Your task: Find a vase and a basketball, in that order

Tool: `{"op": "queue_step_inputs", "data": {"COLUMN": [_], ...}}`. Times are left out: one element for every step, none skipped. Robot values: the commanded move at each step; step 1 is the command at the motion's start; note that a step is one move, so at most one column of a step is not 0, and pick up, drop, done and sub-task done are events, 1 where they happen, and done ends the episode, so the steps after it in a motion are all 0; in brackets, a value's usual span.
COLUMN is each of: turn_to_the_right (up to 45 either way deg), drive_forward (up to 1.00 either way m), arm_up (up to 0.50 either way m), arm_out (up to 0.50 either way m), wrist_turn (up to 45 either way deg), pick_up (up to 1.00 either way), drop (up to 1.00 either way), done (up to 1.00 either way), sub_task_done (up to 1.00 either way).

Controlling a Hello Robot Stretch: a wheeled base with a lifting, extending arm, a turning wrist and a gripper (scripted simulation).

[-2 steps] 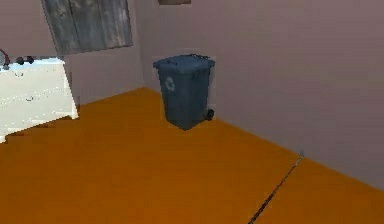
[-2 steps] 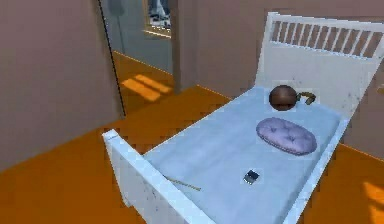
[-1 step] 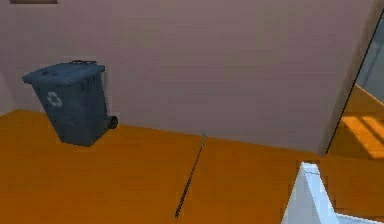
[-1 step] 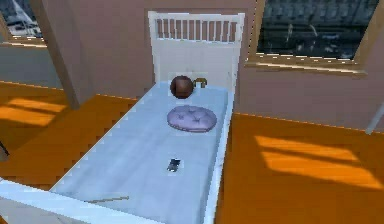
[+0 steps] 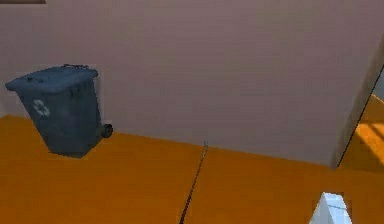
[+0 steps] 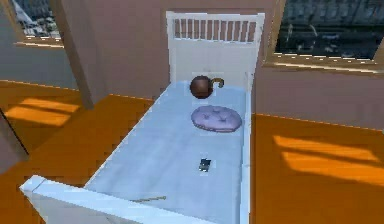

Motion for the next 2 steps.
{"op": "queue_step_inputs", "data": {"turn_to_the_right": [-45.0,-45.0], "drive_forward": [0.00,0.00], "arm_up": [0.00,0.00], "arm_out": [0.00,0.00], "wrist_turn": [0.0,0.0], "pick_up": [0.00,0.00], "drop": [0.00,0.00], "done": [0.00,0.00], "sub_task_done": [0.00,0.00]}}
